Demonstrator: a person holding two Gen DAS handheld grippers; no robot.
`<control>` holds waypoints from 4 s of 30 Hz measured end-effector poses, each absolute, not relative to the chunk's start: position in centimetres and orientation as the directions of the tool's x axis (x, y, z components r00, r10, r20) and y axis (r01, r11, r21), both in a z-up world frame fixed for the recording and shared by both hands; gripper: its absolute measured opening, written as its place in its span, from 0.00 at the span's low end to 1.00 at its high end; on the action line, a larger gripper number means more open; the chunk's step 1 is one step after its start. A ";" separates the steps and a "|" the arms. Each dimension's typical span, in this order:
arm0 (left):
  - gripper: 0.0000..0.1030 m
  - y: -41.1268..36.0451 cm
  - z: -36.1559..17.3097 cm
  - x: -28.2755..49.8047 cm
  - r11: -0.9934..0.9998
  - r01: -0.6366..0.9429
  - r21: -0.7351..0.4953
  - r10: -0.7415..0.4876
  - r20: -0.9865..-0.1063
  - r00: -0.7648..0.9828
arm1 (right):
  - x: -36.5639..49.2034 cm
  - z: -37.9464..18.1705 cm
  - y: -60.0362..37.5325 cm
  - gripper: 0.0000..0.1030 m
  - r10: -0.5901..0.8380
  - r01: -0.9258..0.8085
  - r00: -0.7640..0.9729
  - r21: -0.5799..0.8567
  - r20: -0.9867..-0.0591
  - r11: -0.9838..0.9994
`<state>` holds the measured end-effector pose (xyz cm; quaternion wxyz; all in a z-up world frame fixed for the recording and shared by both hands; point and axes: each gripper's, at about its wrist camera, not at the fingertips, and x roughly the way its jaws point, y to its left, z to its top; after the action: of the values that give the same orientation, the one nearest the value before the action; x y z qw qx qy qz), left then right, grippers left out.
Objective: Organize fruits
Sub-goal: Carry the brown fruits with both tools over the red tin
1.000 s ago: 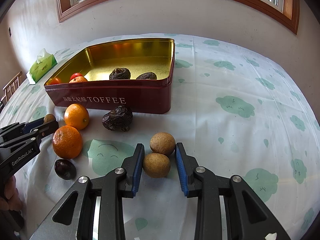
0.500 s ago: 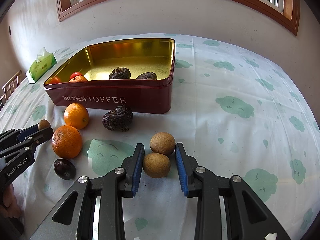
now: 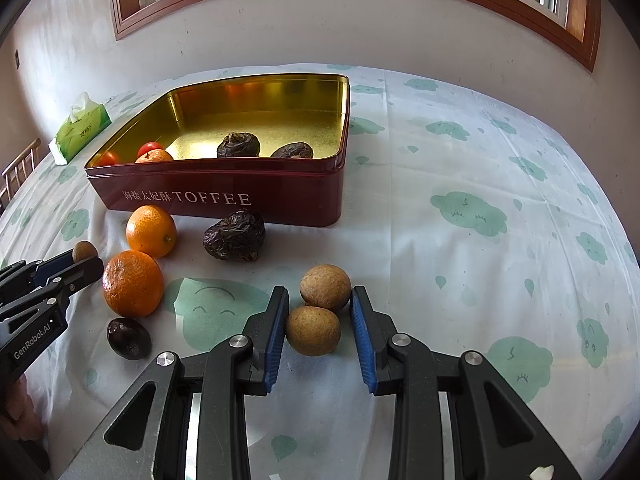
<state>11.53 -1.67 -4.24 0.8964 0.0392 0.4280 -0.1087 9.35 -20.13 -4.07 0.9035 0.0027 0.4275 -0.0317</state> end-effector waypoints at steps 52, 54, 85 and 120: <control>0.25 -2.9 1.0 14.3 0.969 0.246 -0.013 -0.179 -0.721 0.670 | 10.2 1.6 -19.3 0.28 -0.039 0.032 0.691 -0.023 -0.721 0.999; 0.25 -2.8 1.2 14.6 0.970 0.242 -0.013 -0.177 -0.719 0.672 | 10.6 1.8 -19.4 0.28 -0.037 0.034 0.694 -0.018 -0.719 0.999; 0.25 -3.3 1.7 20.7 0.968 0.249 -0.039 -0.200 -0.719 0.666 | 16.9 2.5 -17.5 0.28 0.021 -0.046 0.703 -0.016 -0.711 0.999; 0.25 -5.4 -1.1 28.0 0.974 0.227 -0.003 -0.146 -0.774 0.616 | 24.7 -0.8 -17.6 0.28 -0.009 -0.054 0.626 -0.055 -0.780 0.997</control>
<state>27.96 -5.36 -1.07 0.8977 0.0477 0.4256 -0.1039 24.68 -17.55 -0.81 0.9010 -0.0367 0.4321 0.0126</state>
